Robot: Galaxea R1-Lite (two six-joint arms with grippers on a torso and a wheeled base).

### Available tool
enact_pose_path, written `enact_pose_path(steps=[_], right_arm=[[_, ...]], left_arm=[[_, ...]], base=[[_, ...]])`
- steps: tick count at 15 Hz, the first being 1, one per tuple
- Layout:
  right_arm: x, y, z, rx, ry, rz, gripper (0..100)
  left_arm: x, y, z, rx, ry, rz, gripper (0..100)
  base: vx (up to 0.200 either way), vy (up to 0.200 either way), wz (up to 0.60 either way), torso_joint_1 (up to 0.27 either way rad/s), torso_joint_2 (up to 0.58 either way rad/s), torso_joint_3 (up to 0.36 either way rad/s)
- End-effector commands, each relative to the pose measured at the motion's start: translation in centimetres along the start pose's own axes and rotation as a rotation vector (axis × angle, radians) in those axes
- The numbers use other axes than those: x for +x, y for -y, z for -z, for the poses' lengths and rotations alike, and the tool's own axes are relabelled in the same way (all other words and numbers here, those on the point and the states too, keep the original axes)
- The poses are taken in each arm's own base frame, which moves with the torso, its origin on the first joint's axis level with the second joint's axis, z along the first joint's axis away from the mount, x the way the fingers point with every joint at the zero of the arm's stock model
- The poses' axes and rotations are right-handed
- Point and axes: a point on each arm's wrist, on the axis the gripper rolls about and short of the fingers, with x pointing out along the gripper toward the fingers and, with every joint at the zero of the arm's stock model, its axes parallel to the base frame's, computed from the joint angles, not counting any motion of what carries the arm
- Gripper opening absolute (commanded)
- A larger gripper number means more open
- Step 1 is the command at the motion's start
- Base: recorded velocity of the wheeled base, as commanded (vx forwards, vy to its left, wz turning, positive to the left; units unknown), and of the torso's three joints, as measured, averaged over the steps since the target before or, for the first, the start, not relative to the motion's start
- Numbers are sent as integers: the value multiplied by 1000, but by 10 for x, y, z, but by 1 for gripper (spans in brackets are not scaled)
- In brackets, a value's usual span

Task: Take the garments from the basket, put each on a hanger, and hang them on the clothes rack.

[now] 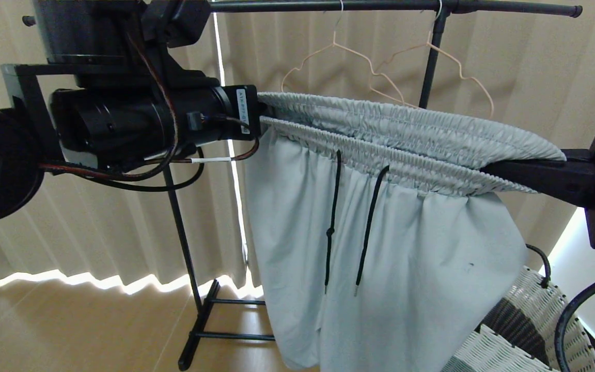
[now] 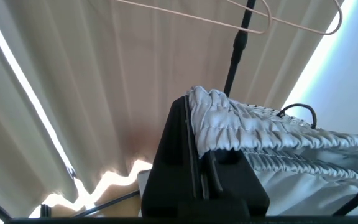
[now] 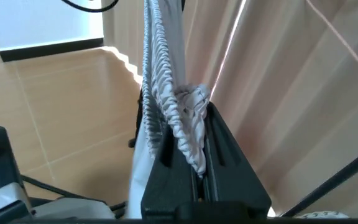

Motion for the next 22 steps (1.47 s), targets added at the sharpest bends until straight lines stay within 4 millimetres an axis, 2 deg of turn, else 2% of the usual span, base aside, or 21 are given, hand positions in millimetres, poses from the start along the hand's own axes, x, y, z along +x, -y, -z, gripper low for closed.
enact_pose_path(steps=[1,2,5,9,13,16,22], right_arm=[[-1,0,0,-20,3,4,0],[-1,1,-1,-25,3,12,0],[4,15,-2,-25,-7,140,0],[33,34,-9,-43,44,225,0],[55,45,-18,-38,107,226,0],[63,50,-25,-32,132,225,0],[60,49,-26,-33,134,230,0]], left_arm=[[-4,0,-1,1,2,-2,0],[-6,-1,-1,1,-2,-4,0],[-37,-5,-1,16,-97,-11,0],[-75,-7,0,25,-175,7,0],[-107,9,11,41,-195,119,0],[-117,21,17,53,-204,186,0],[-115,21,19,55,-216,182,0]], base=[[0,0,0,0,0,0],[0,0,0,0,0,0],[0,0,0,0,0,0],[0,0,0,0,0,0],[0,0,0,0,0,0],[0,0,0,0,0,0],[0,0,0,0,0,0]])
